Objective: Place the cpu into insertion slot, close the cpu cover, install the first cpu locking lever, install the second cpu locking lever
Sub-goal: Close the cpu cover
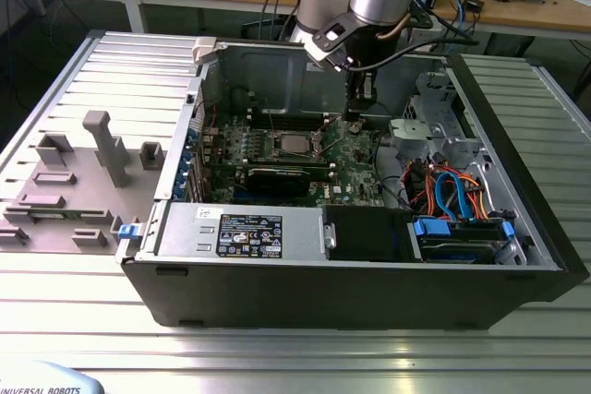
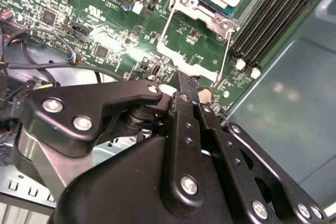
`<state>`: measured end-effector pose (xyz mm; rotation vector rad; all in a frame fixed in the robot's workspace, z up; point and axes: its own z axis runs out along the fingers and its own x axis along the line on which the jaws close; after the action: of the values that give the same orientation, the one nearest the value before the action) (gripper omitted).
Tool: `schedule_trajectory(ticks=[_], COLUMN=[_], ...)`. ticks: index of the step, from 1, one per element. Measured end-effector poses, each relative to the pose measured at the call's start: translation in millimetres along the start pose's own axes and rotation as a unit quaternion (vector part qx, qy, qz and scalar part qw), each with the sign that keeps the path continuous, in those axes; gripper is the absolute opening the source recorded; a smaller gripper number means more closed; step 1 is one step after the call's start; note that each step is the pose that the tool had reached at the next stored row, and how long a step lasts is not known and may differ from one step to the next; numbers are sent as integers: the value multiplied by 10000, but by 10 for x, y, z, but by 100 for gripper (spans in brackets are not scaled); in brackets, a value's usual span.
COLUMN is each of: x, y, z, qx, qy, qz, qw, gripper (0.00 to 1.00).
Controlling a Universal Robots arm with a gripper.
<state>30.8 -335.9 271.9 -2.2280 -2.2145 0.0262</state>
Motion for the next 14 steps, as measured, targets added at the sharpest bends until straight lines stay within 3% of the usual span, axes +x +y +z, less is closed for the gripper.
schedule_trajectory(ticks=[8,14], x=[31,32], y=[13,82], z=[44,152], qx=[-1,-2], qy=[-2,-4], qz=[-60,-125], qw=[10000,9999], gripper=[11,11])
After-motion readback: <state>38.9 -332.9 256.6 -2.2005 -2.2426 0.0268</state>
